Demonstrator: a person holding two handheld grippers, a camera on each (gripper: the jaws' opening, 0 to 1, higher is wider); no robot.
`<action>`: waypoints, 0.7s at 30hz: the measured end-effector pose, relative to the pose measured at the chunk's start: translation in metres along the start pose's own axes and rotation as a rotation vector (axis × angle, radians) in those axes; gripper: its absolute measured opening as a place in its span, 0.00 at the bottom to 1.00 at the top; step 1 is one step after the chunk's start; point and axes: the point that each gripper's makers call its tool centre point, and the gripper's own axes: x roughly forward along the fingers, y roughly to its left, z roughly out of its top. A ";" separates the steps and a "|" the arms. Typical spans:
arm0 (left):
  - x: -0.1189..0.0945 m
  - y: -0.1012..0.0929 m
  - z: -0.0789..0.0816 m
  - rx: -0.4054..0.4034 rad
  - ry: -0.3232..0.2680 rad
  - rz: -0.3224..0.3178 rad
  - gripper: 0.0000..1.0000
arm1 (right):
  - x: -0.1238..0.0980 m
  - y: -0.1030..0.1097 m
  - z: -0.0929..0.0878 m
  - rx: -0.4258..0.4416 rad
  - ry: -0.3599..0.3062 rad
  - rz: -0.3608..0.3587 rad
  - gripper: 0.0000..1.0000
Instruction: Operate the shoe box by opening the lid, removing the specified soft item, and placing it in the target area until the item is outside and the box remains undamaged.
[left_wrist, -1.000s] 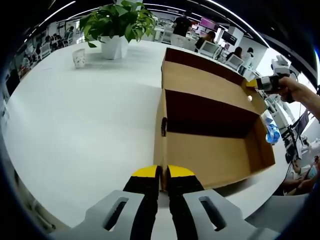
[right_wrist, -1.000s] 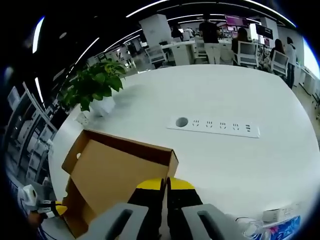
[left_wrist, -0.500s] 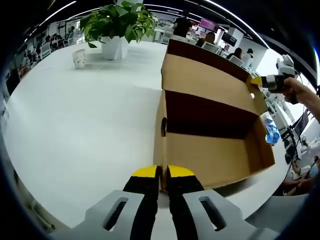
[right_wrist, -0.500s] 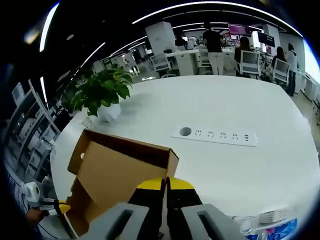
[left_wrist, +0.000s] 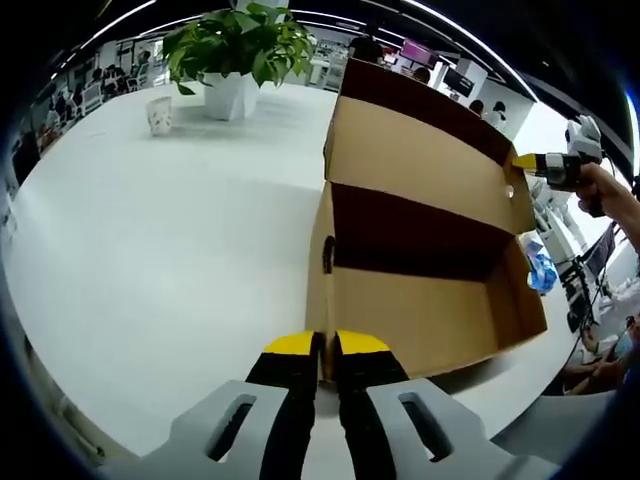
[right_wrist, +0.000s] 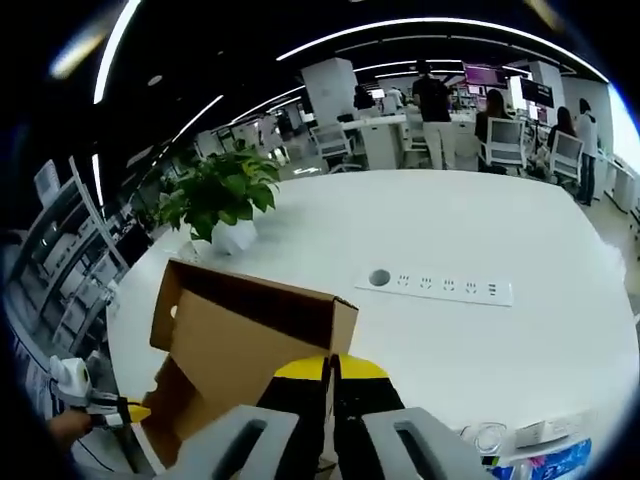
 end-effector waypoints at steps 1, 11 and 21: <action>0.000 0.000 0.000 -0.001 -0.001 -0.001 0.03 | -0.002 0.001 0.000 -0.002 -0.004 0.002 0.00; -0.001 -0.001 -0.001 -0.001 -0.004 -0.007 0.04 | -0.014 0.007 0.001 -0.042 -0.047 0.004 0.00; -0.002 -0.001 0.000 -0.003 -0.012 -0.020 0.04 | -0.037 0.022 -0.007 -0.092 -0.100 0.002 0.00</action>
